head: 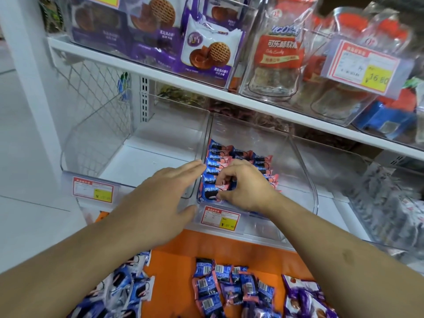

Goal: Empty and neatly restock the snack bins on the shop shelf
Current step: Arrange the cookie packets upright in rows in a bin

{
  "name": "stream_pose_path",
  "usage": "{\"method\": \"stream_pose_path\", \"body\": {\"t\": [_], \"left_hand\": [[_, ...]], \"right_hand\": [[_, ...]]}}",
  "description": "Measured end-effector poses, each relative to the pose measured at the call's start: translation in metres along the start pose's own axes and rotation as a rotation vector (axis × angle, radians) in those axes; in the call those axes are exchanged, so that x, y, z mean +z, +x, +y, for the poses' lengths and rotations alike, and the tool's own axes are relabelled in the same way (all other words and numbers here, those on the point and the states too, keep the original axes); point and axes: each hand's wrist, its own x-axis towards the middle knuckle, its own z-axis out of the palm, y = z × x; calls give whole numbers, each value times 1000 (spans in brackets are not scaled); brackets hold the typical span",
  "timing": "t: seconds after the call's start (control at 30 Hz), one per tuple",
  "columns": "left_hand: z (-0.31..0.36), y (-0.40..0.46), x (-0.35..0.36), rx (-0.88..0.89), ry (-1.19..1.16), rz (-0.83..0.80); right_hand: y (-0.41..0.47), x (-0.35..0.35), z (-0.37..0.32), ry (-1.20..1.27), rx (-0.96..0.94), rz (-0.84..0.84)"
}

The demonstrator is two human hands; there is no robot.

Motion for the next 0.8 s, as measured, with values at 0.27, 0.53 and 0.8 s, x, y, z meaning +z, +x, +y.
{"method": "stream_pose_path", "body": {"t": [0.27, 0.53, 0.8], "left_hand": [[18, -12, -14, 46, -10, 87], [45, -49, 21, 159, 84, -226], [-28, -86, 181, -115, 126, -651]], "right_hand": [[-38, -27, -8, 74, 44, 137], [-167, -13, -33, 217, -107, -69], [-211, 129, 42, -1, 142, -756]]}}
